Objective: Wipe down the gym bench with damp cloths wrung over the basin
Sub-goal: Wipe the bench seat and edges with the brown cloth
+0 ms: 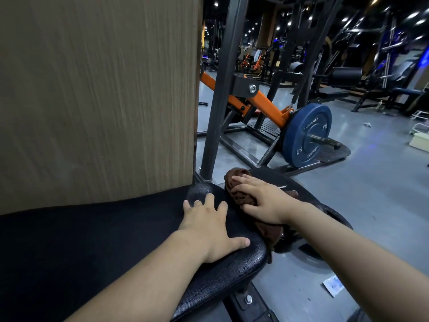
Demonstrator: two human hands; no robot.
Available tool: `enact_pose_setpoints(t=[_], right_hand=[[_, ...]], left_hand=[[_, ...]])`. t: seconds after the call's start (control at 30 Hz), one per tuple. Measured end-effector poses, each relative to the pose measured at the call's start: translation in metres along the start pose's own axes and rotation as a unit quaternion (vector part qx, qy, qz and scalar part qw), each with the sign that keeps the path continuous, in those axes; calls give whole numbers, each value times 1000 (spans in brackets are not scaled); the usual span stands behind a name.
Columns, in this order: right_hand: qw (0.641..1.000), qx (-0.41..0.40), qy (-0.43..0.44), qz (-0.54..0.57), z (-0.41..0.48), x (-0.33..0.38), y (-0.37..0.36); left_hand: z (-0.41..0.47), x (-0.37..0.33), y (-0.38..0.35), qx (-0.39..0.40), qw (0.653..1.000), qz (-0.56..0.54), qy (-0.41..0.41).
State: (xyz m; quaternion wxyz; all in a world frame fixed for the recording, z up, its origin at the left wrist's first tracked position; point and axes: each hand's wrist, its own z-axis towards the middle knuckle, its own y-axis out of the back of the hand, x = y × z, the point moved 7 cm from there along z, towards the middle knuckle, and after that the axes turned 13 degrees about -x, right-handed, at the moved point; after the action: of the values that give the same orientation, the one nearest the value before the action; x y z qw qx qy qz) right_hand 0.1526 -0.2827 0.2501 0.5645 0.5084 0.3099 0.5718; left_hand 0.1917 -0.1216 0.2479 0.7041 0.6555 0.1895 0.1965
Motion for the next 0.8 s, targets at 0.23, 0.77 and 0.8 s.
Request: enact_pose_setpoints(t=[0.23,0.77,0.8], right_hand=[[999,13,-23,-31,60,-3,-13],[973,133,-157,-100,79,-73,4],[972,136,-164,-95,78,-75,7]], left_hand=[[-1,3,-1,1,1000,-11,9],[3,4,-2,3,1000,6,0],[2,4,-2,0,1000,4,1]])
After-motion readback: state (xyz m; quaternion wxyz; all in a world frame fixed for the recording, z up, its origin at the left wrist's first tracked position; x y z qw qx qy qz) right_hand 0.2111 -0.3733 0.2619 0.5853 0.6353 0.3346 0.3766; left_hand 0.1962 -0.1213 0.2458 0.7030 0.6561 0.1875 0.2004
